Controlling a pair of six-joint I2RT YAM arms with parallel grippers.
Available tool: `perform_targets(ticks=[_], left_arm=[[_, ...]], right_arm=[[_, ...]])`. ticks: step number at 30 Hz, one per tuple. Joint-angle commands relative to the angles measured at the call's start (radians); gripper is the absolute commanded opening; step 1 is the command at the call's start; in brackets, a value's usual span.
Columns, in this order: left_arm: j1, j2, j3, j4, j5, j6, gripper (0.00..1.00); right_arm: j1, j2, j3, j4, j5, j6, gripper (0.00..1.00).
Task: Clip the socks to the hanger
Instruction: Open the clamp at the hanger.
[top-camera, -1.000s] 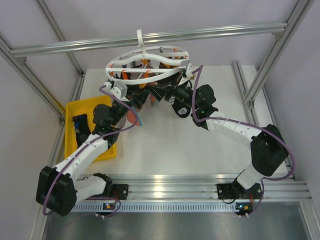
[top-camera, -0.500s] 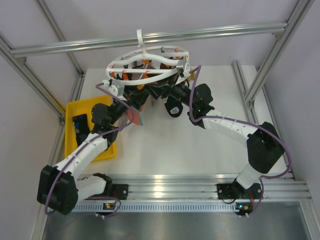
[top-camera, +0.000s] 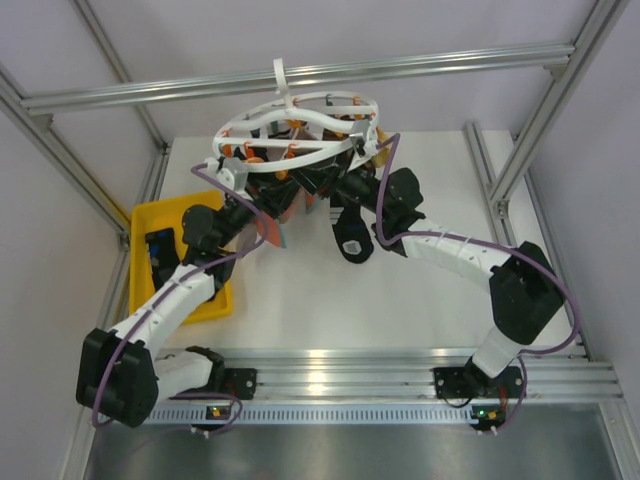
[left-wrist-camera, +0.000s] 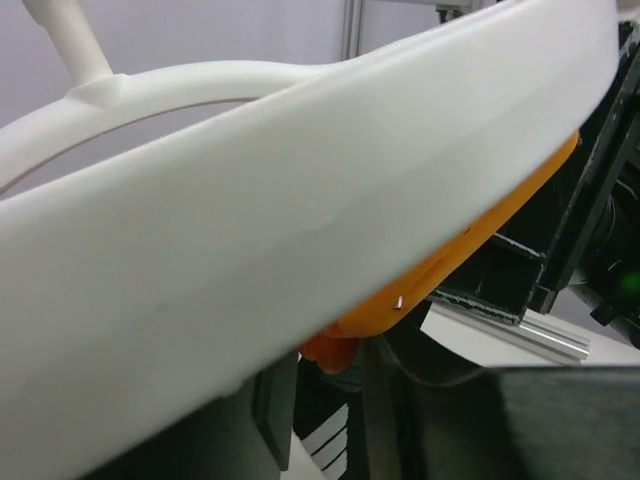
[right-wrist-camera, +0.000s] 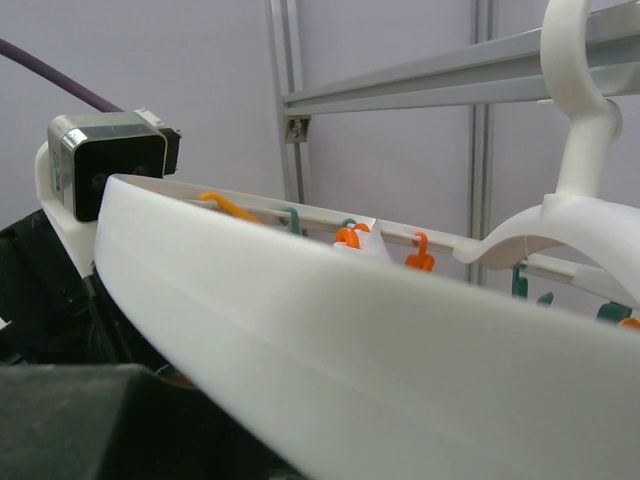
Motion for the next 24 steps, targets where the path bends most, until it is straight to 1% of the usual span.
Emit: perform_targets(ticks=[1,2,3,4,5,6,7,10,11,12,13,14,16,17,19,20,21,22,23,24], left_arm=[[0.005,-0.033,0.006,-0.022,0.050,0.020,0.36],[0.005,-0.045,-0.003,-0.034,0.052,0.037,0.40],[0.005,-0.061,-0.020,-0.045,0.049,0.069,0.52],[0.005,-0.094,-0.027,-0.087,0.058,0.092,0.58],[0.005,-0.113,-0.031,-0.118,0.070,0.113,0.62],[0.005,-0.157,-0.043,-0.155,0.073,0.147,0.64],[0.005,-0.182,-0.051,-0.246,0.075,0.161,0.64],[0.005,-0.295,-0.094,-0.385,0.095,0.235,0.64],[0.005,-0.327,-0.109,-0.469,0.095,0.248,0.64],[0.005,-0.390,-0.128,-0.514,0.101,0.279,0.64],[0.005,-0.422,-0.131,-0.560,0.090,0.290,0.63],[0.005,-0.452,-0.135,-0.648,0.075,0.296,0.63],[0.005,-0.528,-0.132,-0.744,0.038,0.322,0.62],[0.006,-0.551,-0.116,-0.831,-0.032,0.339,0.60],[0.009,-0.584,-0.068,-0.969,-0.115,0.356,0.60],[0.011,-0.584,-0.042,-1.028,-0.191,0.354,0.60],[0.019,-0.576,0.017,-1.160,-0.242,0.350,0.59],[0.022,-0.570,0.048,-1.218,-0.293,0.344,0.56],[0.032,-0.564,0.094,-1.273,-0.383,0.338,0.55],[0.039,-0.559,0.111,-1.348,-0.414,0.333,0.55]], right_arm=[[-0.005,-0.021,0.095,0.157,0.021,-0.025,0.00],[-0.005,-0.021,0.095,0.156,0.021,-0.025,0.00],[-0.005,-0.021,0.095,0.156,0.021,-0.025,0.00],[-0.005,-0.021,0.094,0.154,0.024,-0.025,0.00],[-0.006,-0.020,0.094,0.151,0.027,-0.025,0.00],[-0.006,-0.023,0.092,0.150,0.029,-0.025,0.00],[-0.008,-0.023,0.091,0.147,0.035,-0.025,0.00],[-0.011,-0.023,0.088,0.141,0.044,-0.024,0.00],[-0.009,-0.023,0.086,0.139,0.045,-0.022,0.00],[-0.009,-0.023,0.086,0.131,0.050,-0.022,0.00],[-0.009,-0.023,0.086,0.128,0.053,-0.021,0.00],[-0.011,-0.024,0.086,0.125,0.055,-0.021,0.00],[-0.008,-0.023,0.088,0.111,0.059,-0.019,0.00],[-0.008,-0.023,0.088,0.104,0.065,-0.019,0.00],[-0.008,-0.024,0.088,0.073,0.096,-0.024,0.00],[-0.009,-0.027,0.086,0.065,0.104,-0.030,0.00],[-0.011,-0.032,0.084,0.058,0.111,-0.036,0.00],[-0.011,-0.032,0.074,0.056,0.127,-0.039,0.00],[-0.012,-0.035,0.068,0.055,0.130,-0.042,0.00],[-0.014,-0.041,0.063,0.053,0.130,-0.045,0.00]])
